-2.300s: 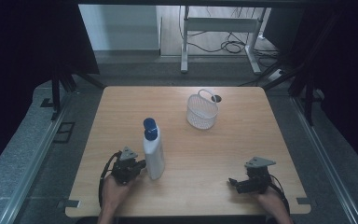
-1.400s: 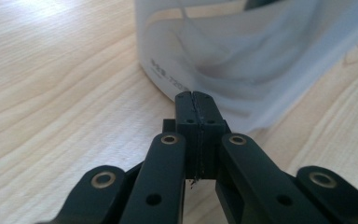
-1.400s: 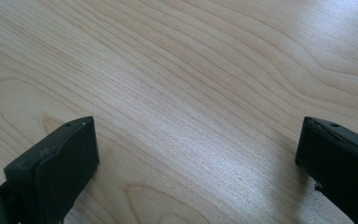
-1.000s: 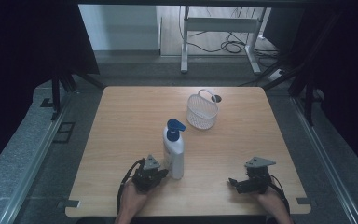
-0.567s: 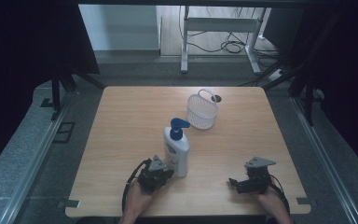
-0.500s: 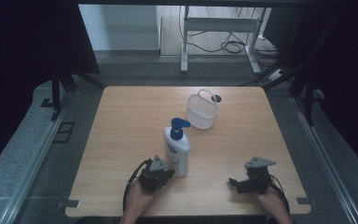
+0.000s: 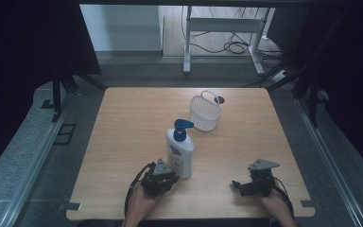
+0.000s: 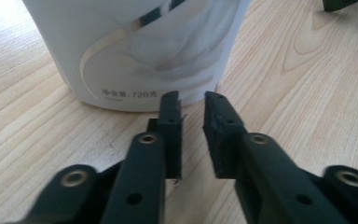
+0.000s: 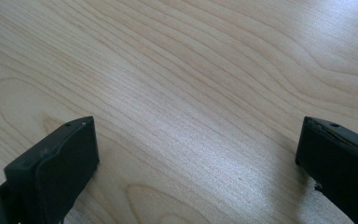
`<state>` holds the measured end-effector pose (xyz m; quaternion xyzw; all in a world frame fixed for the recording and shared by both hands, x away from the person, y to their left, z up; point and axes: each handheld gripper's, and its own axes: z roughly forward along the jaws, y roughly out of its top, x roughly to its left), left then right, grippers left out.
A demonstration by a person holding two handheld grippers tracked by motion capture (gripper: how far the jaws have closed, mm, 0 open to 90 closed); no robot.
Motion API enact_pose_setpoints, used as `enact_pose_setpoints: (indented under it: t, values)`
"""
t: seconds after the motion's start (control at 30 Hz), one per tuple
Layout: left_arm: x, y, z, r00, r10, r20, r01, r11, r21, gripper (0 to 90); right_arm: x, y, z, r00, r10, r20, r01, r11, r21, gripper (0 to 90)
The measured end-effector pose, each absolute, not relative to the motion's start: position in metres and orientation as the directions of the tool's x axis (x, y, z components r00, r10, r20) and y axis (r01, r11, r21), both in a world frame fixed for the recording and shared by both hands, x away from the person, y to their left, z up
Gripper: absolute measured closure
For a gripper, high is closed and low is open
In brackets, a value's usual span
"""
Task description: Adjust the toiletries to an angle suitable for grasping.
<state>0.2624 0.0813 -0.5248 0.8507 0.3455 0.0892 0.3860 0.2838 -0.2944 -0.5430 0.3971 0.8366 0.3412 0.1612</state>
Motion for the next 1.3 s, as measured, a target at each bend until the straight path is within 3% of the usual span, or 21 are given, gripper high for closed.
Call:
enact_pose_setpoints:
  t: [0.47,0.93,1.3]
  values:
    - [0.254,0.095,-0.521,0.720,0.688,-0.088,0.530,-0.464,0.710,47.7,0.284,-0.294,-0.543,-0.633,0.774,0.002,0.554,0.452,0.699,0.0]
    - [0.249,0.112,-0.527,0.668,0.742,-0.053,0.569,-0.464,0.679,14.1,0.283,-0.294,-0.543,-0.633,0.774,0.003,0.555,0.451,0.699,0.0]
    - [0.250,0.114,-0.537,0.648,0.760,-0.046,0.597,-0.470,0.650,12.5,0.283,-0.294,-0.543,-0.633,0.774,0.002,0.554,0.451,0.699,0.0]
